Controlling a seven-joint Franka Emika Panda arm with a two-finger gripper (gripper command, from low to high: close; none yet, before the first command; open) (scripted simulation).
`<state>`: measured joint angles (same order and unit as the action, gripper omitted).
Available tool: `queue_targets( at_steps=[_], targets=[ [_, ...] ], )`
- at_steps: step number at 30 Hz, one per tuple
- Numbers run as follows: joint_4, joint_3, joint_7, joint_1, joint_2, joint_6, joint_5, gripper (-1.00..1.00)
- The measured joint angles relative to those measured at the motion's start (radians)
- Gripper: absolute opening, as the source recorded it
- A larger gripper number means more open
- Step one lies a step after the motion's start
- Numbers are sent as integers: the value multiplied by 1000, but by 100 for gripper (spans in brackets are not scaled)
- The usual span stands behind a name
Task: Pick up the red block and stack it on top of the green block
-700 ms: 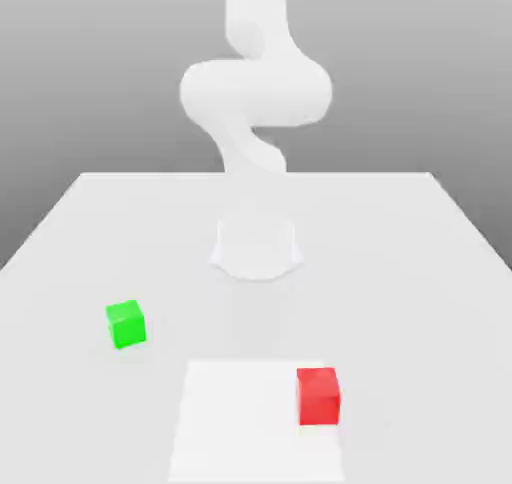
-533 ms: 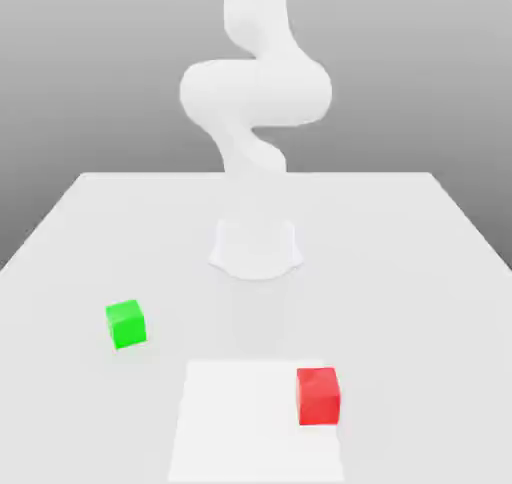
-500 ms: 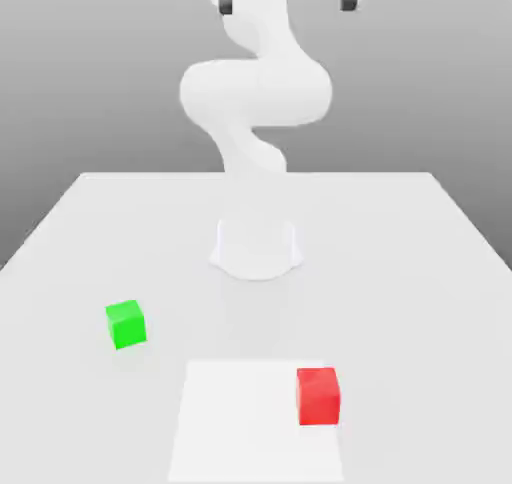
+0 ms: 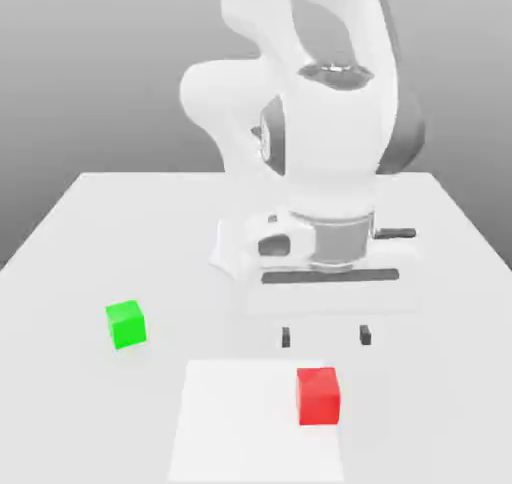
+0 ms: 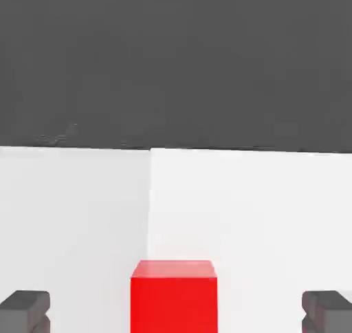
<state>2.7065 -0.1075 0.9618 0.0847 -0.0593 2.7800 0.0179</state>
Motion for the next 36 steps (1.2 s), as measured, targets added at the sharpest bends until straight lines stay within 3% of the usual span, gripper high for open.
queue_targets(
  at_steps=[5, 6, 13, 19, 34, 36],
  targets=[
    [-17, 43, 44, 31, -182, 150, 55, 0],
    [-21, 50, 49, 37, -207, 172, 62, -100],
    [-21, 51, 53, 37, -209, 173, 66, -100],
    [10, 23, 7, 14, -16, 12, 6, -100],
    [283, 387, -59, -550, 389, -115, 197, -100],
    [295, 415, -75, -562, 366, -82, 186, -100]
  ],
)
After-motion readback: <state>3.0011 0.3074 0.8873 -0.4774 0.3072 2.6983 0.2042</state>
